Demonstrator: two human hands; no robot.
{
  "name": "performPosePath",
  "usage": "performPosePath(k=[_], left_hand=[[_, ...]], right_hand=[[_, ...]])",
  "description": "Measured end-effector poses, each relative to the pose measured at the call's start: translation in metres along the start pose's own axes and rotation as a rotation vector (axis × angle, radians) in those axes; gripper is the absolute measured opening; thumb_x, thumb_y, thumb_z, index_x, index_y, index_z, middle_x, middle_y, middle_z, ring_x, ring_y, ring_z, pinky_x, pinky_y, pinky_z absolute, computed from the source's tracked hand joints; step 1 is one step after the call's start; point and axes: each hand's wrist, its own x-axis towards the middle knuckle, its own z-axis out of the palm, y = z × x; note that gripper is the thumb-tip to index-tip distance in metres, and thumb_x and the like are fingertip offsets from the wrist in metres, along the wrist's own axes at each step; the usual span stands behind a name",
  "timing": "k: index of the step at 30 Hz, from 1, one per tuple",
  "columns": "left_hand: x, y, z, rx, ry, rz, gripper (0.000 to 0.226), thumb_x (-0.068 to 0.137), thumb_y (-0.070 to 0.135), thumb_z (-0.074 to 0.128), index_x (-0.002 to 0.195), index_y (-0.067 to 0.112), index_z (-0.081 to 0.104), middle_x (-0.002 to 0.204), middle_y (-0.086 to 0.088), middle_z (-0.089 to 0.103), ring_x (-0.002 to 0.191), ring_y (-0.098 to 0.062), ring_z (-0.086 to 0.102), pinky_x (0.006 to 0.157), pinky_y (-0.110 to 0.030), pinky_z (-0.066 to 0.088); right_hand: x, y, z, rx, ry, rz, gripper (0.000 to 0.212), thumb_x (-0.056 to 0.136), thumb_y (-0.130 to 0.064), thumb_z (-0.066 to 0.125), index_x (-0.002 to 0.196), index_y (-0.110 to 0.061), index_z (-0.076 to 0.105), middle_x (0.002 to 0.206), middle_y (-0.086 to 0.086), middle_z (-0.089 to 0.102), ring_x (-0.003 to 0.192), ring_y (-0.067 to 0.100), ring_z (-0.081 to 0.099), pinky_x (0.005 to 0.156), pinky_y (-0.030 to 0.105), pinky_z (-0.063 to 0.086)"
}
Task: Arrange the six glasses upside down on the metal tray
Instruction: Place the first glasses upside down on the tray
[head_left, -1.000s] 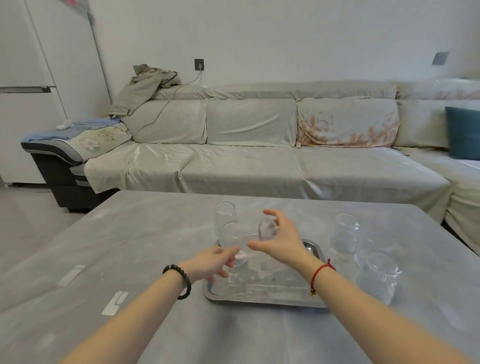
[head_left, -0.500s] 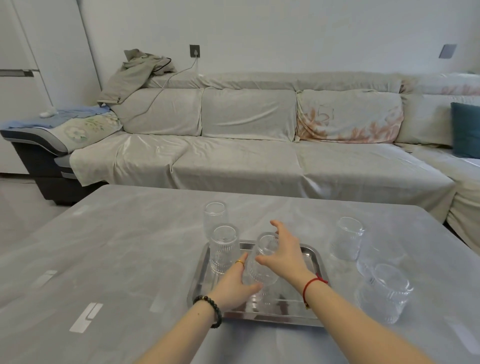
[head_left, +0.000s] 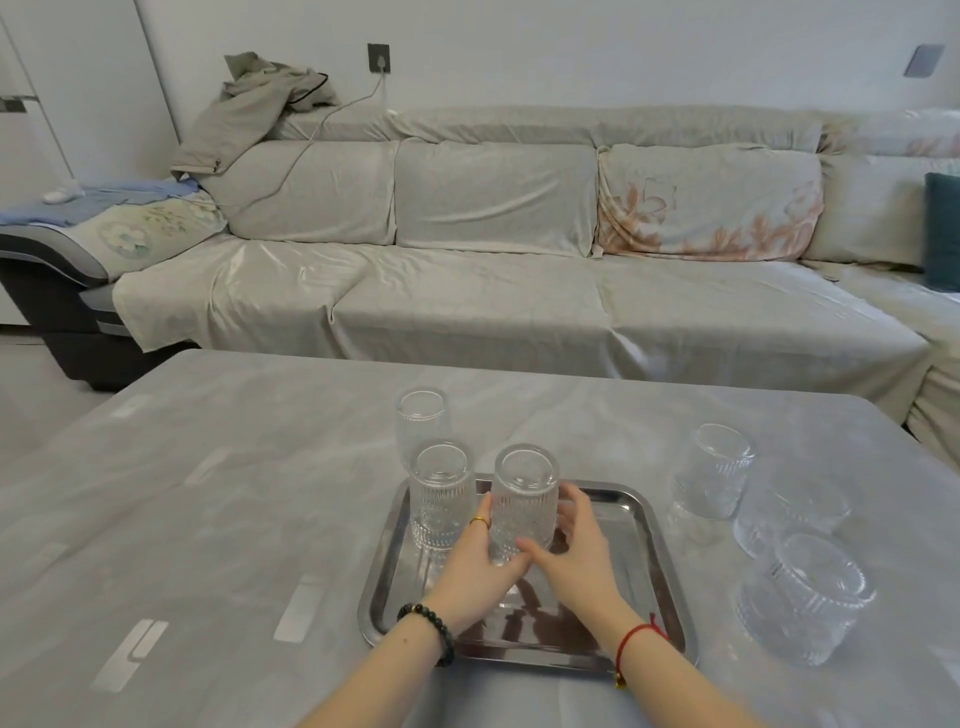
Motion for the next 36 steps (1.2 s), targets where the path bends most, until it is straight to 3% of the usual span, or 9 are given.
performPosePath(k=[7, 11, 15, 17, 19, 22, 27, 32, 36], left_hand=[[0.004, 0.001, 0.000, -0.008, -0.015, 0.000, 0.086, 0.081, 0.030, 0.061, 0.143, 0.026, 0.002, 0.154, 0.002, 0.017, 0.140, -0.013, 0.016, 0.113, -0.033, 0.019], [-0.002, 0.007, -0.004, -0.010, -0.038, 0.009, 0.077, 0.080, 0.028, 0.061, 0.139, 0.032, 0.012, 0.150, 0.005, 0.027, 0.127, 0.000, 0.028, 0.104, -0.023, 0.026], [-0.013, 0.014, -0.024, 0.030, -0.105, -0.010, 0.079, 0.082, 0.029, 0.060, 0.143, 0.017, 0.012, 0.150, 0.001, 0.026, 0.135, -0.010, 0.029, 0.112, -0.030, 0.027], [-0.016, 0.025, -0.046, 0.011, -0.122, 0.014, 0.065, 0.083, 0.028, 0.059, 0.139, 0.016, 0.027, 0.141, 0.001, 0.043, 0.123, -0.008, 0.046, 0.104, -0.026, 0.039], [-0.019, 0.039, -0.073, -0.008, -0.093, 0.056, 0.047, 0.085, 0.024, 0.057, 0.129, 0.016, 0.043, 0.119, 0.003, 0.060, 0.100, -0.001, 0.058, 0.083, -0.012, 0.048], [-0.019, 0.057, -0.114, -0.057, 0.035, 0.096, 0.035, 0.087, 0.020, 0.055, 0.121, 0.015, 0.052, 0.101, 0.003, 0.065, 0.084, -0.001, 0.063, 0.072, -0.013, 0.049], [-0.005, 0.060, -0.159, -0.030, 0.219, 0.089, 0.041, 0.087, 0.018, 0.054, 0.127, 0.013, 0.045, 0.119, -0.004, 0.059, 0.098, -0.013, 0.056, 0.085, -0.026, 0.041], [0.027, 0.033, -0.167, 0.002, 0.215, 0.005, 0.063, 0.085, 0.022, 0.057, 0.139, 0.015, 0.025, 0.143, -0.006, 0.037, 0.127, -0.023, 0.041, 0.096, -0.031, 0.036], [0.058, 0.006, -0.156, 0.008, 0.189, -0.020, 0.074, 0.082, 0.024, 0.061, 0.141, 0.017, 0.017, 0.150, -0.005, 0.028, 0.136, -0.019, 0.029, 0.108, -0.035, 0.030]], right_hand=[[-0.002, 0.008, 0.010, 0.045, 0.040, 0.036, 0.064, 0.073, -0.006, 0.071, 0.127, -0.020, 0.041, 0.126, 0.003, 0.058, 0.110, 0.009, 0.051, 0.094, 0.024, 0.039], [-0.003, -0.002, 0.004, -0.004, 0.014, 0.032, 0.071, 0.072, -0.013, 0.074, 0.131, -0.019, 0.036, 0.134, 0.003, 0.050, 0.124, 0.020, 0.045, 0.102, 0.032, 0.036], [0.002, -0.035, -0.009, -0.035, 0.031, -0.090, 0.072, 0.073, -0.022, 0.073, 0.134, -0.021, 0.033, 0.140, 0.003, 0.042, 0.128, 0.018, 0.039, 0.107, 0.036, 0.034], [0.008, -0.057, -0.014, -0.053, 0.012, -0.145, 0.069, 0.074, -0.025, 0.071, 0.133, -0.021, 0.034, 0.141, 0.004, 0.041, 0.129, 0.019, 0.038, 0.105, 0.032, 0.032], [0.015, -0.080, -0.015, -0.059, -0.020, -0.179, 0.067, 0.074, -0.024, 0.071, 0.131, -0.020, 0.035, 0.141, 0.006, 0.041, 0.130, 0.019, 0.037, 0.101, 0.028, 0.031], [0.026, -0.108, -0.009, -0.099, -0.079, -0.201, 0.069, 0.074, -0.025, 0.072, 0.132, -0.018, 0.035, 0.140, 0.009, 0.041, 0.130, 0.021, 0.038, 0.100, 0.029, 0.032], [0.049, -0.131, 0.007, -0.272, -0.203, -0.222, 0.078, 0.073, -0.032, 0.072, 0.136, -0.017, 0.029, 0.143, 0.010, 0.039, 0.131, 0.023, 0.036, 0.102, 0.035, 0.034], [0.080, -0.126, 0.037, -0.329, -0.253, -0.171, 0.083, 0.070, -0.035, 0.074, 0.137, -0.017, 0.027, 0.145, 0.009, 0.037, 0.130, 0.026, 0.038, 0.102, 0.037, 0.036], [0.108, -0.114, 0.065, -0.337, -0.301, -0.136, 0.086, 0.070, -0.035, 0.074, 0.138, -0.017, 0.025, 0.145, 0.009, 0.036, 0.130, 0.026, 0.037, 0.102, 0.036, 0.036]])
